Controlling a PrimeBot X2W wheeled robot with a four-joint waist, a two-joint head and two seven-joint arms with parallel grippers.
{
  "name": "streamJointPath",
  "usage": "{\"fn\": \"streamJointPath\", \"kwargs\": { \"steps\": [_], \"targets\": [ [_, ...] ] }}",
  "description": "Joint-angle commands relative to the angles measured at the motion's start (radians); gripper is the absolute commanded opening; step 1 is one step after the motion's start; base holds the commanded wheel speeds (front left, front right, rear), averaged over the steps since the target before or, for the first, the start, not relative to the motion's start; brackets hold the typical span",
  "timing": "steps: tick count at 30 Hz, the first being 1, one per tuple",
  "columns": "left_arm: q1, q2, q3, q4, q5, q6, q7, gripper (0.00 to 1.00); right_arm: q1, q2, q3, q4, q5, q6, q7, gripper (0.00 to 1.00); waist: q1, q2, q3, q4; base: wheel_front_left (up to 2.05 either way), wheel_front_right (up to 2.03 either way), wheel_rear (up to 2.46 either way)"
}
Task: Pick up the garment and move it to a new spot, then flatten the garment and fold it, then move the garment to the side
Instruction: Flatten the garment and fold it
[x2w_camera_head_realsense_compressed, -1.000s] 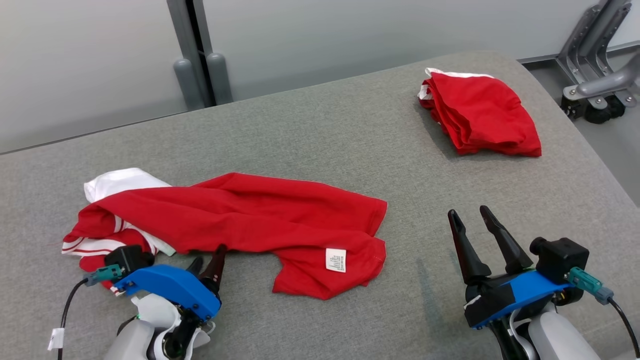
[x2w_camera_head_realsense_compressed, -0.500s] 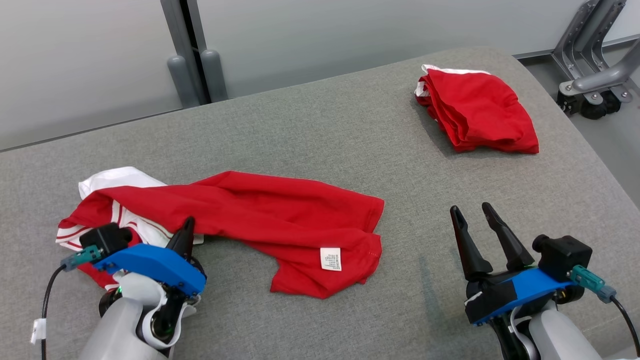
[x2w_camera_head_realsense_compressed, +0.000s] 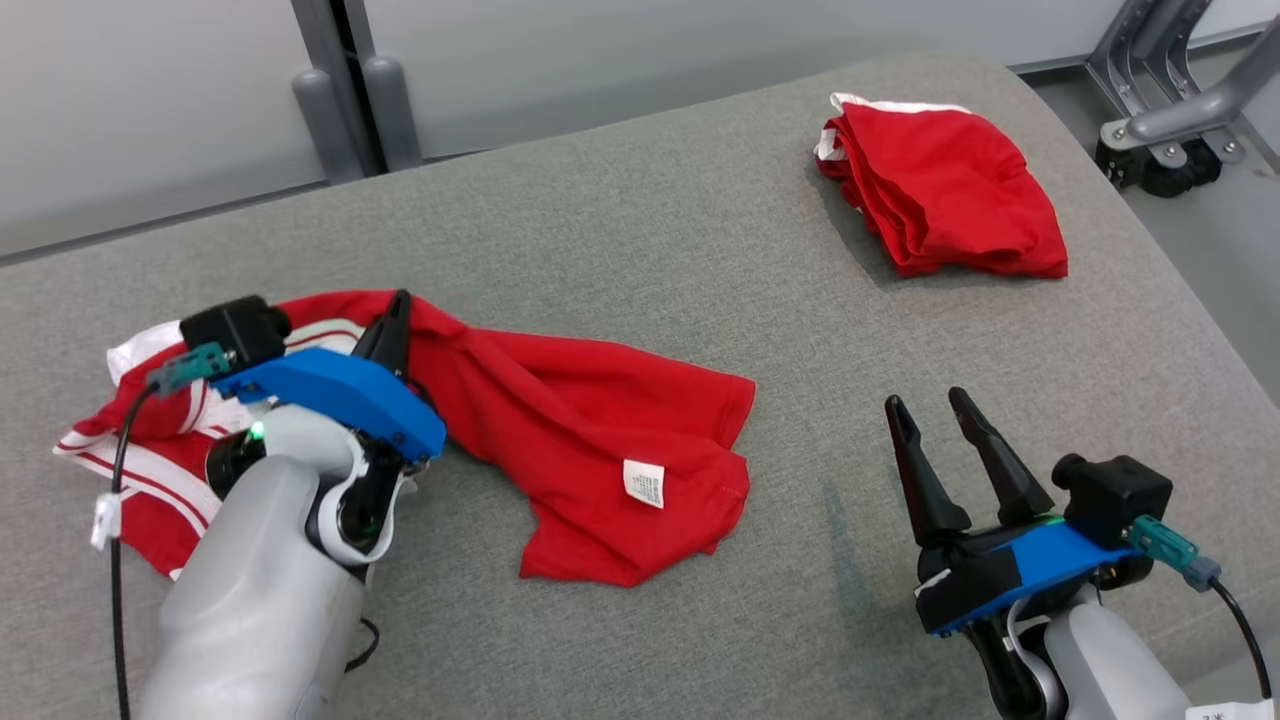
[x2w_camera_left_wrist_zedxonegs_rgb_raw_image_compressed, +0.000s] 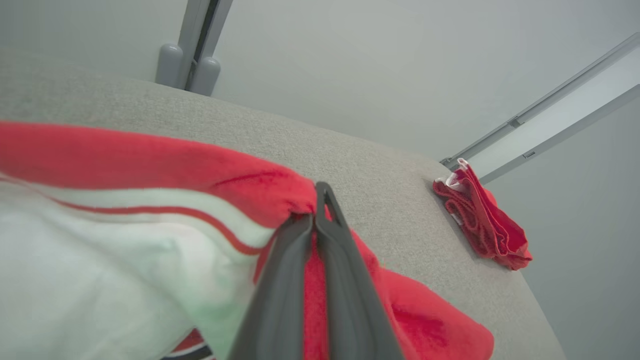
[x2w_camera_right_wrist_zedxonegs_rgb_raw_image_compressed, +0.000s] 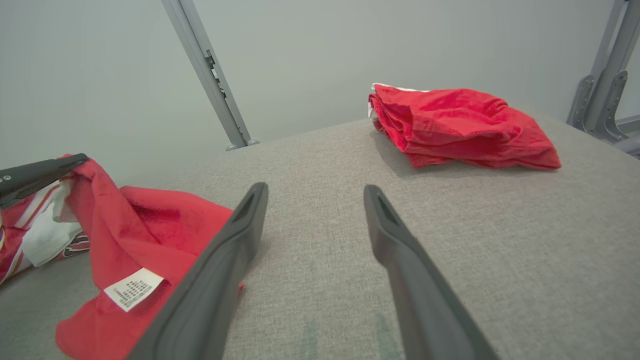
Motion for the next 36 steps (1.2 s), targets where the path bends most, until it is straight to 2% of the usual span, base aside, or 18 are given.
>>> {"fn": "streamJointPath", "kwargs": {
  "steps": [1, 4, 6, 10, 14, 23, 26, 30, 36],
  "targets": [
    [-0.027, -0.001, -0.002, 0.012, 0.010, -0.004, -0.004, 0.00, -0.013, 0.001, 0.001, -0.002, 0.001, 0.000, -0.003, 1.00, 0.0000, -0.0001, 0.003, -0.002, 0.00, 0.00, 0.00],
    [-0.076, -0.026, -0.022, 0.111, 0.021, -0.013, -0.005, 0.00, -0.022, 0.003, 0.008, 0.000, 0.003, 0.000, -0.003, 1.00, 0.0000, -0.0001, 0.013, -0.012, 0.00, 0.00, 0.00],
    [-0.106, -0.034, -0.039, 0.174, 0.034, -0.024, -0.011, 1.00, -0.027, 0.005, 0.010, 0.001, 0.003, 0.000, -0.003, 1.00, 0.0000, -0.0001, 0.017, -0.016, 0.00, 0.00, 0.00],
    [-0.143, -0.051, -0.059, 0.265, 0.044, -0.047, -0.050, 1.00, -0.024, 0.006, 0.009, 0.007, -0.003, 0.000, -0.003, 1.00, 0.0000, -0.0001, 0.012, -0.013, 0.00, 0.00, 0.00],
    [-0.149, -0.061, -0.091, 0.292, 0.060, -0.065, -0.101, 1.00, -0.007, -0.002, -0.002, 0.012, -0.003, 0.000, -0.002, 1.00, 0.0000, -0.0001, -0.010, 0.016, 0.00, 0.00, 0.00],
    [-0.060, -0.048, -0.150, 0.213, 0.056, -0.074, -0.168, 1.00, 0.028, -0.013, -0.025, 0.013, -0.008, 0.000, -0.003, 1.00, 0.0000, -0.0001, -0.073, 0.121, 0.00, 0.00, 0.00],
    [-0.010, -0.020, -0.164, 0.176, 0.068, -0.074, -0.183, 1.00, 0.040, -0.014, -0.027, 0.014, -0.010, 0.000, -0.003, 1.00, 0.0000, -0.0001, -0.085, 0.146, 0.00, 0.00, 0.00],
    [0.072, 0.000, -0.177, 0.128, 0.087, -0.042, -0.208, 1.00, 0.045, -0.017, -0.028, 0.014, -0.007, 0.000, -0.003, 1.00, 0.0000, -0.0001, -0.092, 0.164, 0.00, 0.00, 0.00],
    [0.181, 0.000, -0.167, 0.072, 0.064, 0.002, -0.213, 1.00, 0.047, -0.019, -0.025, 0.013, -0.002, 0.000, -0.003, 1.00, 0.0000, -0.0001, -0.092, 0.167, 0.00, 0.00, 0.00]
  ]
}}
